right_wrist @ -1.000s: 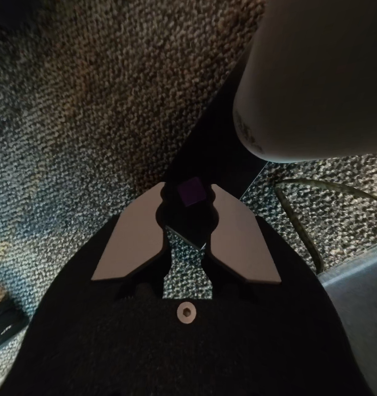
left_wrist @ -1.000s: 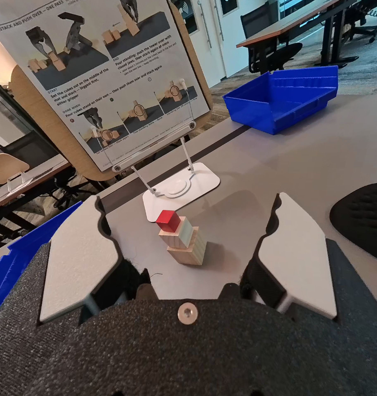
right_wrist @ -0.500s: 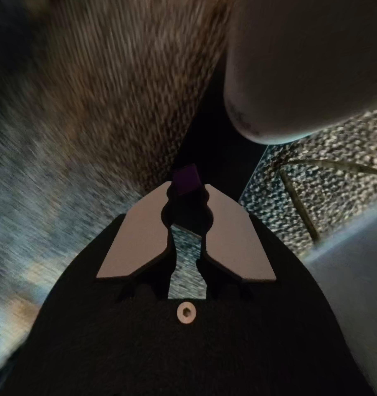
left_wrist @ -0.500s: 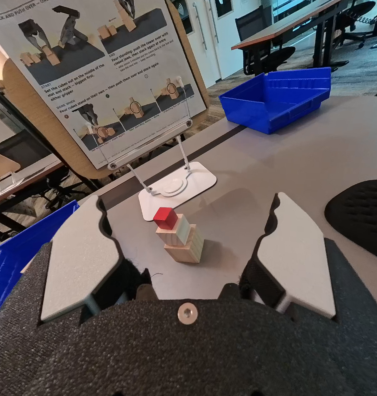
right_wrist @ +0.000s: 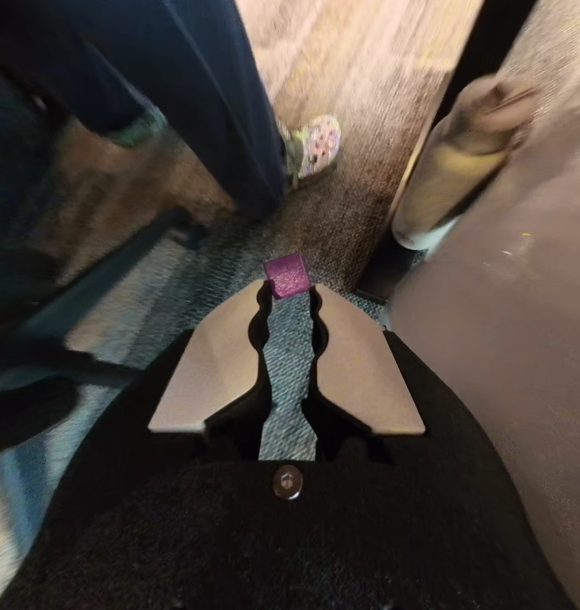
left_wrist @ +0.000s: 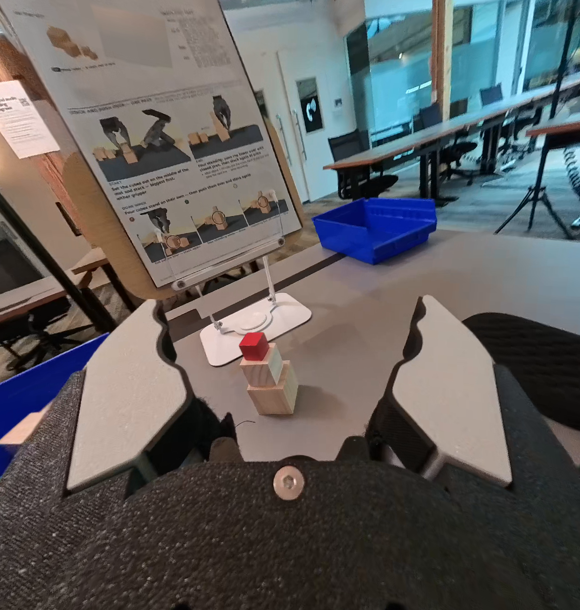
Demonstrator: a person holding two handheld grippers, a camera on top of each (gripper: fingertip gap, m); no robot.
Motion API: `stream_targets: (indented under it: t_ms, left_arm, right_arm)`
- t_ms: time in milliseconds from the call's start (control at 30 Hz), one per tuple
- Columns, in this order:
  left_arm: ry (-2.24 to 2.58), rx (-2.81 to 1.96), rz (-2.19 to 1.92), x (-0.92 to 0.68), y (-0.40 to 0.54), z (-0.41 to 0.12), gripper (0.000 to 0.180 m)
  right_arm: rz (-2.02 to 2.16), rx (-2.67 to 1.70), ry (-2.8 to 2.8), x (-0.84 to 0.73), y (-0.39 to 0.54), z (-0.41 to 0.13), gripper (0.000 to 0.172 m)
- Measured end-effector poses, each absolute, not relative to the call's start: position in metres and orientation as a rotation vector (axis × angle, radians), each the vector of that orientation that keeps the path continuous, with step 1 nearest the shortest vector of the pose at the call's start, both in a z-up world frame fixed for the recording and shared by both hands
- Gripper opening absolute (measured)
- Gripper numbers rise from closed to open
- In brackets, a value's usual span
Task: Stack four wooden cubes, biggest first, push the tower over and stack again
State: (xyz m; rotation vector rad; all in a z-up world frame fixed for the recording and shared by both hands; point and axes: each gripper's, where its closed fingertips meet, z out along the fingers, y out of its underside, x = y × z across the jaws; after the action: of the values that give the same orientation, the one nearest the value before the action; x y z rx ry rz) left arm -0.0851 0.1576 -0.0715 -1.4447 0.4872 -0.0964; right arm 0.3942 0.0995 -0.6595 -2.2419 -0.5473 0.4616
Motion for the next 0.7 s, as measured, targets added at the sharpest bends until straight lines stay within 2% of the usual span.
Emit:
stream_targets:
  t_ms: [167,300,400,500,700]
  left_arm:
    - [0.474,-1.501,-0.139,-0.111,0.144,-0.075,0.124]
    - [0.602,-1.524,-0.104,-0.108,0.139,-0.085,0.124]
    - [0.677,-1.511,-0.185,-0.099,0.138,-0.092,0.125]
    - [0.773,-1.528,-0.188,-0.102,0.142,-0.105,0.126]
    - [0.795,-1.522,-0.286,-0.122,0.147,-0.121,0.127]
  right_arm:
    - [0.560,-2.101,-0.533,0.400,0.070,-0.545,0.022]
    - [0.711,-1.771,-0.591,0.380,0.066,-0.402,0.022]
    - [0.704,-1.643,-0.624,0.378,0.063,-0.317,0.023]
    - [0.653,-1.603,-0.700,0.360,0.064,-0.252,0.022]
    - [0.765,-1.528,-0.793,0.285,0.105,-0.156,0.022]
